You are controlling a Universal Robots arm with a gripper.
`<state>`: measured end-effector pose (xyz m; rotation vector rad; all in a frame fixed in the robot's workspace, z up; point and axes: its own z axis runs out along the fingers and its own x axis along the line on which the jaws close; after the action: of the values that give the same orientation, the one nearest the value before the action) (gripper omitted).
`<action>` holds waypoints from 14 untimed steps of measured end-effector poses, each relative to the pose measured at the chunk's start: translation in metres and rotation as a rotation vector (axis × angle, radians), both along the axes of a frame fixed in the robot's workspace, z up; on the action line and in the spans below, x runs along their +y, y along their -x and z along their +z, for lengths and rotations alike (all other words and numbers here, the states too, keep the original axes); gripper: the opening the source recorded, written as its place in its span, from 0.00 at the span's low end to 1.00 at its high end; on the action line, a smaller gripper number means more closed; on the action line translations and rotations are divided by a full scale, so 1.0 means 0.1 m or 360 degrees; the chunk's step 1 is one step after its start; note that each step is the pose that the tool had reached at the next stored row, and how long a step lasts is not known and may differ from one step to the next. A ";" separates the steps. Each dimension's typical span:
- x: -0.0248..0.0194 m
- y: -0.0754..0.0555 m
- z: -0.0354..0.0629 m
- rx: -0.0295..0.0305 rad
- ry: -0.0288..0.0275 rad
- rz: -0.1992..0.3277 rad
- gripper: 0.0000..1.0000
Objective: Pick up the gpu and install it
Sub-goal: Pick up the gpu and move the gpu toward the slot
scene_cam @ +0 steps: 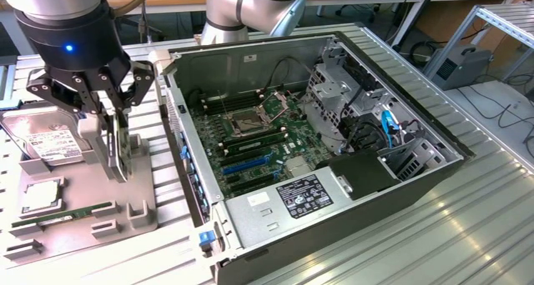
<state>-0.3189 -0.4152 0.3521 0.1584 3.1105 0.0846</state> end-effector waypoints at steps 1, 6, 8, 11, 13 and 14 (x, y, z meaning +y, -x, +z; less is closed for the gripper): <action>0.000 0.00 0.004 0.00000 0.00000 0.0000 0.27; 0.000 0.00 0.024 0.00000 -0.00001 0.0000 0.27; 0.000 0.00 0.034 0.00000 0.00000 0.0000 0.27; 0.000 0.00 0.046 -0.00001 -0.00001 0.0000 0.27; 0.000 0.00 0.054 -0.00001 0.00000 0.0000 0.27; 0.000 0.00 0.058 0.00000 -0.00001 0.0000 0.27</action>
<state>-0.3189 -0.4152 0.3578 0.1584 3.1105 0.0846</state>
